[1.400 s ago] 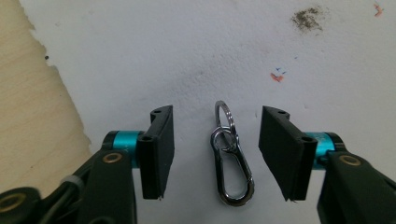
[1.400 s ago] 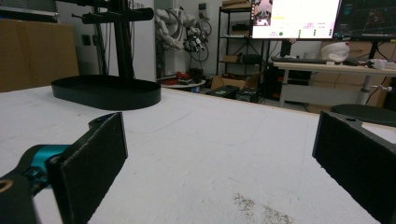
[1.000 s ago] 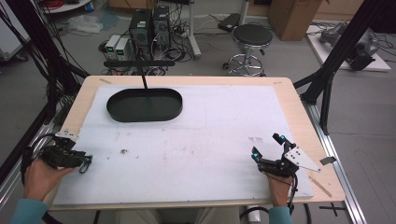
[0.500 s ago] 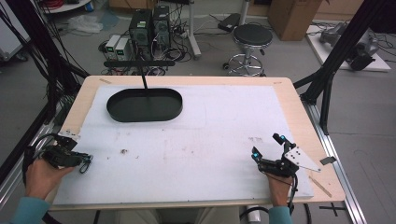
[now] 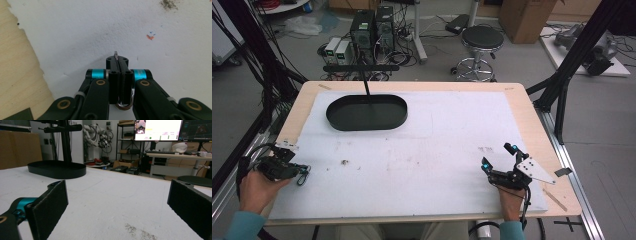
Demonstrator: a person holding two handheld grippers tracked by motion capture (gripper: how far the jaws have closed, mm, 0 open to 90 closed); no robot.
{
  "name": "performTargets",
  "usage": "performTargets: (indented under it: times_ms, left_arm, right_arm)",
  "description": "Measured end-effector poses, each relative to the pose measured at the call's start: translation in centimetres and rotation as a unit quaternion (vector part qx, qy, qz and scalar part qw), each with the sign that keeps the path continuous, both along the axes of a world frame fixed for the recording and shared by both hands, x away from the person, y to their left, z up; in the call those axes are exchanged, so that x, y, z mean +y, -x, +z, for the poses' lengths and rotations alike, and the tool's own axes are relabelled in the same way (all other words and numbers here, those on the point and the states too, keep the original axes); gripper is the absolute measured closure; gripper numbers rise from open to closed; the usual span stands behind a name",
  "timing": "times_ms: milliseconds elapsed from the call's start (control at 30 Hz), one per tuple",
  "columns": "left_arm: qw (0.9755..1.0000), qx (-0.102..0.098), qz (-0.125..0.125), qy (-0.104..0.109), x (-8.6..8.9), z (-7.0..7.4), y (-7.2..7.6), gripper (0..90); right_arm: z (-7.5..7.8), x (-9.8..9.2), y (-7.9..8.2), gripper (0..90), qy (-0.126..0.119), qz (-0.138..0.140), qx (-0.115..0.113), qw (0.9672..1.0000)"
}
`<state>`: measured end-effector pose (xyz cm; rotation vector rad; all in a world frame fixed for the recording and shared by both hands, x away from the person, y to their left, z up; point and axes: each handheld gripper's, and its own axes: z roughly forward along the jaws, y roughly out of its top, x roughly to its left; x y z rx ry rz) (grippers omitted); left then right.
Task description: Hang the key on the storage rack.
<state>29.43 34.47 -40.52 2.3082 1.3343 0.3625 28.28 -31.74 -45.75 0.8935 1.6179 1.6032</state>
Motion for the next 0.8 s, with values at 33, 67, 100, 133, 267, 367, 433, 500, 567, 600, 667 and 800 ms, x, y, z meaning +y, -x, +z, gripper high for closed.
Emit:
performTargets:
  times_ms: [33,67,100,133,267,367,433,500,567,600,667,800]
  left_arm:
    - [1.0000,0.000,-0.002,0.008,0.2,0.0,0.1,88.1]
    - [1.0000,0.000,-0.002,0.008,0.2,0.0,0.1,88.1]
    - [0.9999,-0.007,0.000,0.013,0.4,0.1,0.1,88.2]
    - [0.9998,-0.010,0.002,0.018,0.5,0.1,0.2,88.2]
    - [0.9986,-0.034,0.010,0.040,1.0,0.4,0.3,88.2]
    - [0.9965,-0.057,0.014,0.059,1.3,0.8,0.5,88.2]
    - [0.9942,-0.081,0.024,0.066,1.3,0.9,0.6,88.2]
    - [0.9932,-0.089,0.028,0.071,1.4,1.0,0.7,88.2]
    - [0.9881,-0.115,0.038,0.095,1.5,1.2,0.8,88.2]
    - [0.9857,-0.124,0.039,0.107,1.5,1.3,0.8,88.2]
    - [0.9812,-0.141,0.039,0.126,1.6,1.6,0.8,88.2]
    - [0.9754,-0.165,0.037,0.141,1.5,2.3,0.6,88.2]
  right_arm:
    - [0.0,0.0,0.0,2.4,0.000,0.000,0.000,1.0000]
    - [0.0,0.0,0.0,2.4,0.001,0.000,0.000,1.0000]
    - [0.0,0.0,0.0,2.4,0.000,0.000,0.000,1.0000]
    - [0.0,0.0,0.0,2.4,0.000,0.000,0.000,1.0000]
    - [0.0,0.0,0.0,2.4,0.001,0.000,0.000,1.0000]
    - [0.0,0.0,0.0,2.4,0.001,0.000,0.000,1.0000]
    - [0.0,0.0,0.0,2.4,0.001,0.000,0.000,1.0000]
    - [0.0,0.0,0.0,2.4,0.001,0.000,0.000,1.0000]
    - [0.0,0.0,0.0,2.4,0.000,0.000,0.000,1.0000]
    - [0.0,0.0,0.0,2.5,0.000,0.000,0.000,1.0000]
    - [0.0,0.0,0.0,2.4,0.001,-0.001,0.000,1.0000]
    - [0.0,0.0,0.0,2.4,0.001,-0.001,0.000,1.0000]
